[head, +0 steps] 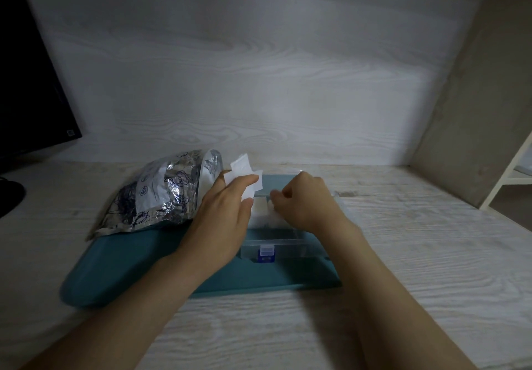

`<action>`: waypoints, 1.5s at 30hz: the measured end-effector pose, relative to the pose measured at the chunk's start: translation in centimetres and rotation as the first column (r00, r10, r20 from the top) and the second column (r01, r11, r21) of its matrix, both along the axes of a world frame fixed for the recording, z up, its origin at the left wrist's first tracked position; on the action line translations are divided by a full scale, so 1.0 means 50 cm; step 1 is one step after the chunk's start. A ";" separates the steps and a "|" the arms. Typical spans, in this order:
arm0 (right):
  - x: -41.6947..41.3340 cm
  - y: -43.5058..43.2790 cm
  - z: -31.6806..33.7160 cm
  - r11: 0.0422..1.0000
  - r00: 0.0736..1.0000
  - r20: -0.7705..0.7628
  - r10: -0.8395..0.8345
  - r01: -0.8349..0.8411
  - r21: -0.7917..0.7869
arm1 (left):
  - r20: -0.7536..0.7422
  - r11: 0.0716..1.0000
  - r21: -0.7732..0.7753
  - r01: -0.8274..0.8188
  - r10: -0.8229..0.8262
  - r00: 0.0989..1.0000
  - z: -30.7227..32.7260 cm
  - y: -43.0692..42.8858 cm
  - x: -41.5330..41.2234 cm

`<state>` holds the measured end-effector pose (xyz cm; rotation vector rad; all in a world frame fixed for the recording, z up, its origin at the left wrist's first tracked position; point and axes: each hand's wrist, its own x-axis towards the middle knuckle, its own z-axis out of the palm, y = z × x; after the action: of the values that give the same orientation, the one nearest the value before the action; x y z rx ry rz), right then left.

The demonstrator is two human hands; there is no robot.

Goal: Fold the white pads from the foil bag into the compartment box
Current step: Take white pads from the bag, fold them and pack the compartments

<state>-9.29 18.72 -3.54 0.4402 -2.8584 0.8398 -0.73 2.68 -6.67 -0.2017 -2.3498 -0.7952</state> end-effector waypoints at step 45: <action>0.028 -0.004 0.027 0.623 0.880 -0.282 0.382 -0.471 -0.625 | 0.078 0.810 0.557 0.184 -0.272 0.959 0.022 -0.036 -0.018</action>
<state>-7.87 18.50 -2.19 1.0301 -2.0992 1.7730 -1.63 0.88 -5.57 -0.1823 -2.1501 -1.6190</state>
